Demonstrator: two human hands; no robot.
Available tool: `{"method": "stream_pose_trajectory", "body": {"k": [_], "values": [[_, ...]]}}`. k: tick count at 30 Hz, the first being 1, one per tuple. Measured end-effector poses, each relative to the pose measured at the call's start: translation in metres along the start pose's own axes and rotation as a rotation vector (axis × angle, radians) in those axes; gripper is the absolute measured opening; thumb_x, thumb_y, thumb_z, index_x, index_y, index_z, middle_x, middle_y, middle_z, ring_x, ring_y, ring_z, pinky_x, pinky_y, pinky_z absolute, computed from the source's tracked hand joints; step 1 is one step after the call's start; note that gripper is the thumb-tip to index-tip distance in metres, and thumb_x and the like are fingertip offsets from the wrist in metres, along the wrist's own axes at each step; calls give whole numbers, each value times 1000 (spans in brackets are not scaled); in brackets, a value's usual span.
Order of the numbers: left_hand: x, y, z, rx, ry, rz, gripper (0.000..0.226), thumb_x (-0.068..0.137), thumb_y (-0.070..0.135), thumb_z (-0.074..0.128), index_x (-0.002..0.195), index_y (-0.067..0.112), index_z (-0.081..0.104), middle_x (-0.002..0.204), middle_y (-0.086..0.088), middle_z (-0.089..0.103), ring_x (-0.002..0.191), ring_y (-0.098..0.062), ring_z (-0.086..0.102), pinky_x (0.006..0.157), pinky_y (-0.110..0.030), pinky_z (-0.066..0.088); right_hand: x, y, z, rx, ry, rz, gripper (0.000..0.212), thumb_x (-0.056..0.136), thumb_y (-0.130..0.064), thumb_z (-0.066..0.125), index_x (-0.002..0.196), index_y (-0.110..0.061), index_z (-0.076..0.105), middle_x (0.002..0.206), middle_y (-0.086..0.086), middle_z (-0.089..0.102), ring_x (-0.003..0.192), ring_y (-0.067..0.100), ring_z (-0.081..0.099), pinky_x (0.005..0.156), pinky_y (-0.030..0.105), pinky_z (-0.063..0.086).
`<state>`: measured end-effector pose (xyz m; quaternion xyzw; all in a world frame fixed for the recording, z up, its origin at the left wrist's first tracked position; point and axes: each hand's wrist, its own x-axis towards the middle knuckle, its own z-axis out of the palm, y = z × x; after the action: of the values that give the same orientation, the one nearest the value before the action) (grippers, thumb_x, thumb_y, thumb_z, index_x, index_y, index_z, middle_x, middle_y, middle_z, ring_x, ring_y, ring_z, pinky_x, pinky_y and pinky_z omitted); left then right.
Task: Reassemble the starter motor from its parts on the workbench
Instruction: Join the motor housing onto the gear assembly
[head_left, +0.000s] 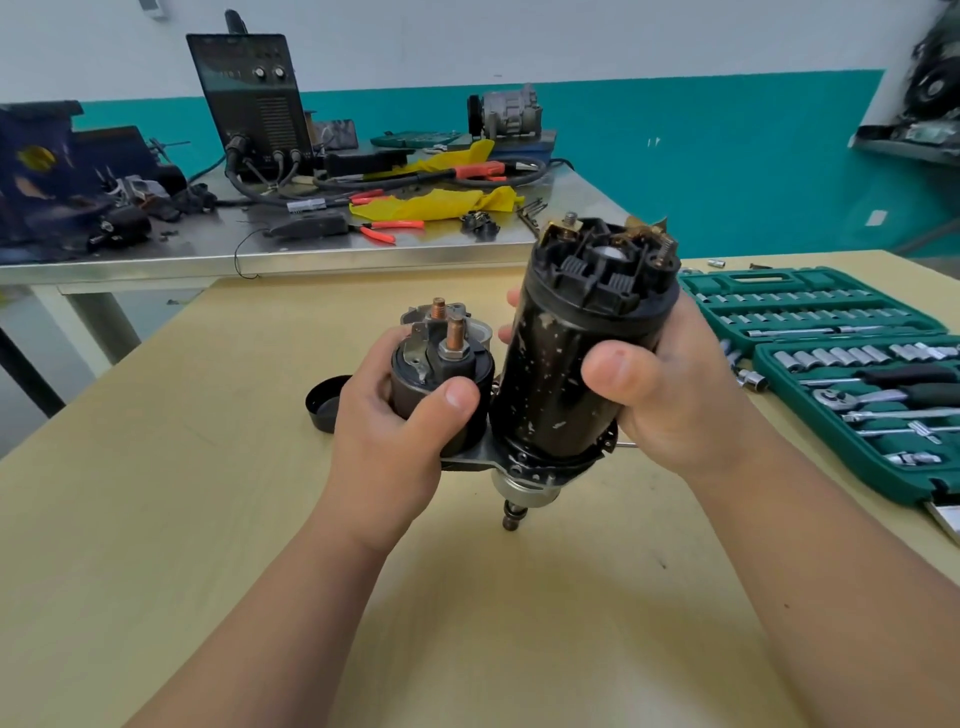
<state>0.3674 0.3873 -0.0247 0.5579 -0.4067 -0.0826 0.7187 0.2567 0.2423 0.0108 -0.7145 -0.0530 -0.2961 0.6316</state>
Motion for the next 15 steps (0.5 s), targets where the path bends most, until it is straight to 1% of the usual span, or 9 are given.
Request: {"method": "stream_pose_trajectory", "body": {"k": [2, 3, 4, 7, 9, 11, 13, 14, 15], "values": [[-1, 0, 2, 24, -2, 39, 42, 68, 41, 62, 103, 17, 64, 89, 8, 73, 86, -14, 69, 75, -27, 55, -1, 0, -1, 10, 20, -22, 91, 51, -66, 84, 119, -12, 56, 116, 19, 63, 109, 42, 61, 89, 65, 50], [-1, 0, 3, 28, -3, 54, 39, 69, 41, 62, 102, 19, 64, 87, 12, 73, 83, -8, 68, 73, -21, 53, -1, 0, -1, 20, 37, -31, 90, 50, -66, 85, 117, -12, 57, 115, 19, 63, 108, 43, 61, 89, 66, 49], [-1, 0, 4, 29, -1, 62, 37, 69, 40, 61, 100, 22, 64, 86, 15, 72, 82, -4, 68, 72, -17, 51, -1, -1, 0, 29, 53, -38, 89, 50, -66, 85, 116, -12, 58, 113, 19, 63, 108, 44, 61, 89, 67, 48], [-1, -2, 3, 34, 21, 62, 28, 67, 42, 61, 92, 33, 68, 83, 15, 72, 79, -3, 66, 71, -16, 51, 2, -5, 2, 63, 90, -50, 87, 51, -65, 85, 113, -10, 58, 108, 20, 62, 104, 45, 60, 89, 69, 47], [-1, -2, 2, 40, 32, 57, 23, 66, 43, 60, 87, 41, 70, 82, 15, 71, 77, -3, 65, 70, -15, 50, 4, -9, 1, 118, 125, -63, 83, 53, -63, 85, 110, -9, 58, 102, 16, 61, 99, 42, 60, 90, 69, 47], [-1, -2, 1, 60, 48, 62, 21, 65, 44, 60, 84, 44, 69, 80, 15, 70, 75, -2, 63, 68, -14, 49, 6, -13, 0, 157, 223, -66, 84, 51, -64, 85, 109, -10, 57, 99, 12, 61, 98, 39, 60, 89, 67, 48], [-2, -2, 0, 64, 60, 54, 21, 65, 45, 60, 84, 45, 69, 80, 14, 71, 76, -4, 64, 69, -16, 50, 6, -16, -4, 234, 353, -20, 84, 47, -66, 86, 107, -12, 62, 97, 8, 67, 96, 32, 66, 82, 60, 55], [-2, -2, 0, 63, 62, 49, 22, 65, 45, 61, 85, 44, 69, 81, 12, 71, 77, -6, 65, 70, -18, 51, 7, -16, -6, 326, 388, 44, 75, 49, -66, 85, 102, -15, 68, 94, 6, 71, 92, 28, 71, 75, 53, 57], [-2, -2, 1, 65, 63, 46, 23, 64, 46, 61, 86, 43, 69, 82, 12, 72, 78, -7, 65, 70, -19, 52, 7, -15, -8, 462, 407, 130, 59, 55, -63, 83, 93, -19, 74, 90, 6, 74, 86, 25, 73, 70, 49, 58]]}}
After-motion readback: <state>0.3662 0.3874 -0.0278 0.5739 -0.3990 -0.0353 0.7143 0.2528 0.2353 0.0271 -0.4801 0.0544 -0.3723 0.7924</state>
